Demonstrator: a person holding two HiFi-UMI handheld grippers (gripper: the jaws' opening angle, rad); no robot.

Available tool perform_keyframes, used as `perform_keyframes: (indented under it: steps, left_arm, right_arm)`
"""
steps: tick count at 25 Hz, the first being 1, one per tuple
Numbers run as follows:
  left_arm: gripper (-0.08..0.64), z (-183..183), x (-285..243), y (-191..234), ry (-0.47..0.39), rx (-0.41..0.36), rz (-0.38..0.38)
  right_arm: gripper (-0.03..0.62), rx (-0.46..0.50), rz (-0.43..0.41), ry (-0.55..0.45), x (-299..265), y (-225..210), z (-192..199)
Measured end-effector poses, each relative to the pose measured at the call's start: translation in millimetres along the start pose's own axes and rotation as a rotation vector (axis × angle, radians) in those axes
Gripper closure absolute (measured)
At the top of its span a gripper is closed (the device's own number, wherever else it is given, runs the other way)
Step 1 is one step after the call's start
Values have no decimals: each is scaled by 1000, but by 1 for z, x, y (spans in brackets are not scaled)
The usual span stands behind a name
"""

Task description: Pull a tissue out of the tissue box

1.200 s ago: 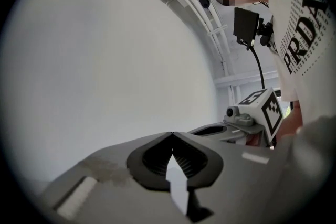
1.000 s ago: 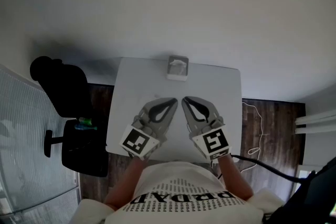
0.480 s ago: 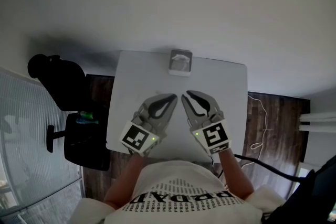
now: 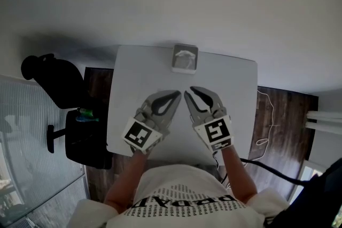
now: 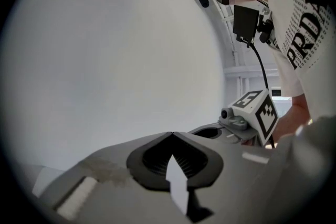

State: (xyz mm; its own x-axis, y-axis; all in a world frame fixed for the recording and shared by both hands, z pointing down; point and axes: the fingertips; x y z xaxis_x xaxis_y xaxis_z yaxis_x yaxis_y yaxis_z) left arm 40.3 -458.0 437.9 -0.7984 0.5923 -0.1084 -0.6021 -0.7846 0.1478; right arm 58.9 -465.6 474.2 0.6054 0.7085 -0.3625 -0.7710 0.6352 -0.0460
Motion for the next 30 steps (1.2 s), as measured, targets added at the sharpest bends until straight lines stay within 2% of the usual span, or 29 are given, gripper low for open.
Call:
perform_keyframes:
  steps: [7, 20, 24, 30]
  left_arm:
    - [563, 26, -22, 14, 37, 17, 4]
    - [563, 76, -51, 41, 88, 57, -2]
    - [563, 87, -57, 46, 92, 58, 12]
    - [563, 97, -63, 62, 94, 73, -13]
  right_arm:
    - [499, -6, -4, 62, -28, -18, 28]
    - [477, -12, 52, 165, -67, -62, 78]
    - [463, -35, 70, 193, -78, -72, 93]
    - [454, -78, 86, 237, -98, -81, 115]
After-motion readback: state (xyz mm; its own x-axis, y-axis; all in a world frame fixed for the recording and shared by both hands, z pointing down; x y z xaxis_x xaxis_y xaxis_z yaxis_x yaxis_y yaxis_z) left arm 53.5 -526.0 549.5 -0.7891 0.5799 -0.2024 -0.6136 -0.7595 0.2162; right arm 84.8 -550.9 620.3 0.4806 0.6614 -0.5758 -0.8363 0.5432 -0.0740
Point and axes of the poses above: the fingertips, and each gripper's own axes: x backward along the fingers, y to its left, z out of its underside, and after that the axes turned 10 degrees about -z, right-handed
